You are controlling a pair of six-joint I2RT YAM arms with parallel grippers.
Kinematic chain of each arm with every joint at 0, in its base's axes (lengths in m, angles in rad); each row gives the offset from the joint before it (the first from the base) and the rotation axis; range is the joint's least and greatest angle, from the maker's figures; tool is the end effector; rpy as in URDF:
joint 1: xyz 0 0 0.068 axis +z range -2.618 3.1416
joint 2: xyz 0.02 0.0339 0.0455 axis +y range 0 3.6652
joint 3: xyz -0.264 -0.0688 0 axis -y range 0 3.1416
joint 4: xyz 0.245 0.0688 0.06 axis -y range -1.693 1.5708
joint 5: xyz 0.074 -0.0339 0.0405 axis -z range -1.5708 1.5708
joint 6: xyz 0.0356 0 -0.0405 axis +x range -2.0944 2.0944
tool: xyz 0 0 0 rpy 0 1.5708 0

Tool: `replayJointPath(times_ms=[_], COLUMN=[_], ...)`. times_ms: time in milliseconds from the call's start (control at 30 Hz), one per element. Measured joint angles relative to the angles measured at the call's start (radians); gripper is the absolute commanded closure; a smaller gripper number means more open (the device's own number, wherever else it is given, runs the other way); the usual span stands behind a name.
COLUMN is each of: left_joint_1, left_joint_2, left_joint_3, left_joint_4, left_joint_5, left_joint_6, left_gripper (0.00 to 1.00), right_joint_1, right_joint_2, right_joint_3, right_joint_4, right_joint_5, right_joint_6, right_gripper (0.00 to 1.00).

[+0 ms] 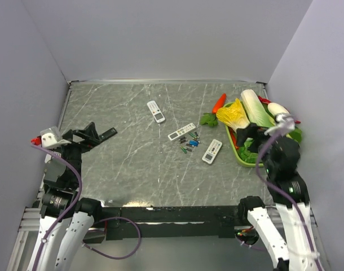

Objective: Load the batteries into the remote control

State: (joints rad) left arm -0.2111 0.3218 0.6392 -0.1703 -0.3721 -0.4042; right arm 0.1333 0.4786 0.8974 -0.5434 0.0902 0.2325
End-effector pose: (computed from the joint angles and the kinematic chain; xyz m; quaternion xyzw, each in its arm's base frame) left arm 0.0903 -0.0061 0.3462 -0.2013 0.6255 -0.1102 0.7457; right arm 0.0933 0.0093 0.3759 0.0669 0.7466 0.0870 0.6562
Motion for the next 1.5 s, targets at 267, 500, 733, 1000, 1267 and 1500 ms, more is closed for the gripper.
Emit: replayJointPath(times_ms=[267,500,733,1000,1267,1500], left_joint_1=[-0.013,-0.019,-0.023,-0.024,-0.024,-0.024], left_joint_2=[-0.011,-0.012,-0.012,-0.011,-0.011,-0.011], left_joint_3=[0.000,0.000,0.000,0.000,0.000,0.000], left_joint_4=[0.000,0.001,0.000,0.001,0.000,0.000], left_joint_5=[0.002,0.005,0.006,0.006,0.006,0.006], left_joint_6=[0.003,0.011,0.018,0.022,0.023,0.024], left_gripper=[0.01,0.01,0.01,0.01,0.01,0.01], right_joint_1=[0.011,0.182,0.295,0.377,0.393,0.393], right_joint_2=[0.338,0.611,0.822,1.028,1.128,1.167], right_joint_3=[0.052,0.054,0.058,0.089,0.092,0.091], right_joint_4=[-0.145,-0.165,-0.129,-0.105,-0.103,-0.085], right_joint_5=[-0.128,-0.056,0.050,0.178,0.259,0.269], right_joint_6=[0.093,0.173,0.307,0.464,0.581,0.620], right_gripper=[0.00,0.00,0.01,0.11,0.15,0.20])
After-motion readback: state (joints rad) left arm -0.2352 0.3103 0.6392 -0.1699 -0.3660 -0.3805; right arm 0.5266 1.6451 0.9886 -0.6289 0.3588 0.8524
